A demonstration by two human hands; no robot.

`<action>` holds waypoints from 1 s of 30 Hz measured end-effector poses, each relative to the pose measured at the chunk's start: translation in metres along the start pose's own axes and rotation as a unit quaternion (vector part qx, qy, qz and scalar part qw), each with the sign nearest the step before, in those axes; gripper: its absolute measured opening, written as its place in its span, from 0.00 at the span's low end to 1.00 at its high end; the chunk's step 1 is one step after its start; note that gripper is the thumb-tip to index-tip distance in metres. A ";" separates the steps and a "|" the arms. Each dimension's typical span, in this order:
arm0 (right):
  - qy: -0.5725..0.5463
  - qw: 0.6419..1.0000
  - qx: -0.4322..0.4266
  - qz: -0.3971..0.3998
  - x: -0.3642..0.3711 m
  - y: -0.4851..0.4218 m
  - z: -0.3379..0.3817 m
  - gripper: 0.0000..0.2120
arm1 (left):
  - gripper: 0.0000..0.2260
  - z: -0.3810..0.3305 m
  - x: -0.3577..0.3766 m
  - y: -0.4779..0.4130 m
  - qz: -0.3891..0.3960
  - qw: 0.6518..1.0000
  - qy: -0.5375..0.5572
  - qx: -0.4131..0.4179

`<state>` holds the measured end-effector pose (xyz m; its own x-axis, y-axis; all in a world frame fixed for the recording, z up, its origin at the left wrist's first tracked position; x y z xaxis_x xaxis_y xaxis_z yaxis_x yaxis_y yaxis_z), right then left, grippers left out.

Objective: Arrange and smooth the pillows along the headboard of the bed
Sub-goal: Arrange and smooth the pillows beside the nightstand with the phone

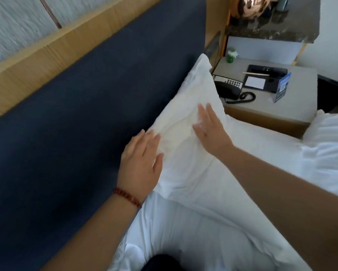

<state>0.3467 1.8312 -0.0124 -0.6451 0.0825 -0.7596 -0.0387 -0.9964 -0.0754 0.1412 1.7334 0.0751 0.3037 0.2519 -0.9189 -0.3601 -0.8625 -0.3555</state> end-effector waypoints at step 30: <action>0.264 0.929 0.231 0.120 0.117 0.141 -0.172 0.44 | 0.33 0.044 0.208 0.047 0.044 0.802 0.468 -0.369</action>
<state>0.3970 1.7034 -0.2228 -0.2175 -0.2664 -0.9390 -0.3443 -0.8793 0.3291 0.1485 1.7651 -0.1406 0.9592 0.0344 -0.2807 0.0989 -0.9706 0.2192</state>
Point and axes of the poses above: each hand's wrist, its own y-axis away from the middle knuckle, its own x-axis out of the palm, z = x × y, the point moved 10 cm from there along -y, towards the middle knuckle, and after that the axes turned 5 degrees about x, right-handed, at the moved point
